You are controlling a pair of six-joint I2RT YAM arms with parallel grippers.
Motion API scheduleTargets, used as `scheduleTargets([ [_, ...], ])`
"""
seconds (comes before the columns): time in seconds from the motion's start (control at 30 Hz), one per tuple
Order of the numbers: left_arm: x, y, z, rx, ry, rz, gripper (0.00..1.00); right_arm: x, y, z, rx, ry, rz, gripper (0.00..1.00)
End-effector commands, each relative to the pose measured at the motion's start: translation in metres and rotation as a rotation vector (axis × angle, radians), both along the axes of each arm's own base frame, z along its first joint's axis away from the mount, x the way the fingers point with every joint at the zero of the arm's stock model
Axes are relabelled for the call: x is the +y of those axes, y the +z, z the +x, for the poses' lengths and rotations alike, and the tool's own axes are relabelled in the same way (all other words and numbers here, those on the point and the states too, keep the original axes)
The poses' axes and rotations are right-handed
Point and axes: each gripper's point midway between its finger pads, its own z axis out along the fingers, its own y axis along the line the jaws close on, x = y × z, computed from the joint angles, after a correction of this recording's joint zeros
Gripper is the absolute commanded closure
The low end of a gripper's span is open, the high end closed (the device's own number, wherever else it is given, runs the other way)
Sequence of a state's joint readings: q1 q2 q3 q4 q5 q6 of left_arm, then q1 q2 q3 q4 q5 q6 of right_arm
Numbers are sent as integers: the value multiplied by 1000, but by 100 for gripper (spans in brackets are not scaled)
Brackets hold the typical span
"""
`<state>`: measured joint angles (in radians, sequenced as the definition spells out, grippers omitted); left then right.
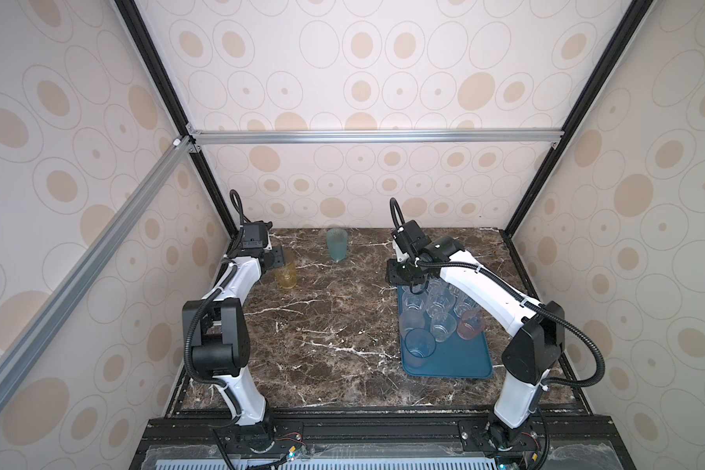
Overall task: Place the glasses into the tray
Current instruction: Pick up the glass from the top-left of the table.
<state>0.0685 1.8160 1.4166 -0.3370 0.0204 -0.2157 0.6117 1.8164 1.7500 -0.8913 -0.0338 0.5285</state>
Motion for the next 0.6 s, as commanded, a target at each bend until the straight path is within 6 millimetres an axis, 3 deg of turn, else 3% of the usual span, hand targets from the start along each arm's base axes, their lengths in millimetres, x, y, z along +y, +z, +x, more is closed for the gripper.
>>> scheduleTargets([
  [0.0, 6, 0, 7, 23, -13, 22, 43, 1, -5, -5, 12, 18, -12, 61],
  [0.1, 6, -10, 7, 50, -18, 27, 52, -1, -5, -3, 2, 17, -20, 61],
  [0.37, 1, -12, -2, 40, -34, 6, 76, 5, -4, 0, 8, 32, -18, 61],
  [0.57, -5, 2, -14, 26, -50, -14, 91, 10, 5, 0, -5, 39, -5, 61],
])
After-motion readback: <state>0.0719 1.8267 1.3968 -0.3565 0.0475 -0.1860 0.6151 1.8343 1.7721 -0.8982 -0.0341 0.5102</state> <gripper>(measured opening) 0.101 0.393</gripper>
